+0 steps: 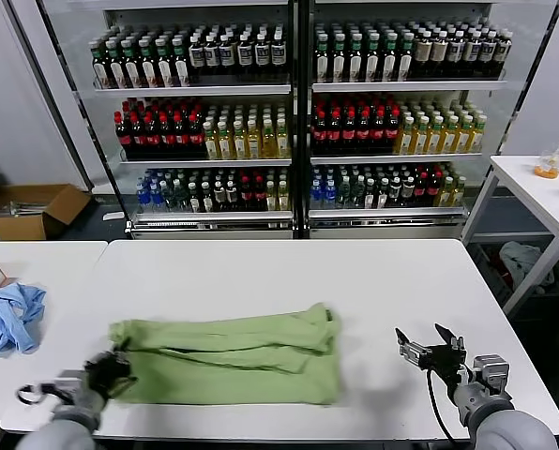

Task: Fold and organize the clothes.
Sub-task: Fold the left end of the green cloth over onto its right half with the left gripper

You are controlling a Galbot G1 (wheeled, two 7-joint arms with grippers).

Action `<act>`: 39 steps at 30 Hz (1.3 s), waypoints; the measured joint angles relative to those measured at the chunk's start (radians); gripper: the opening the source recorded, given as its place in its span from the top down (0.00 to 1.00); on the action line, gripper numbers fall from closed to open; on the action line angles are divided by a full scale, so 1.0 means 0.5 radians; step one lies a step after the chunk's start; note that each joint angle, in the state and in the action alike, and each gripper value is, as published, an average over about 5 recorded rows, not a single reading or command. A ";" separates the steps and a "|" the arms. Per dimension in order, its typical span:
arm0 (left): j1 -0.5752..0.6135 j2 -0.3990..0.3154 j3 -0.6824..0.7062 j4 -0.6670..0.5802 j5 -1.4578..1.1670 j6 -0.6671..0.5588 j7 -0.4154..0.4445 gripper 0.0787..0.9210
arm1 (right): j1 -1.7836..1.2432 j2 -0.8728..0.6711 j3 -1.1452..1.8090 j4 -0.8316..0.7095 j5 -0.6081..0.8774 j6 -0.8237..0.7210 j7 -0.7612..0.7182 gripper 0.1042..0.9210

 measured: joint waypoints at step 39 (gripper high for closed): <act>-0.370 -0.667 0.722 -0.167 -1.124 0.104 0.064 0.90 | 0.060 -0.008 -0.117 -0.019 -0.089 0.010 -0.018 0.12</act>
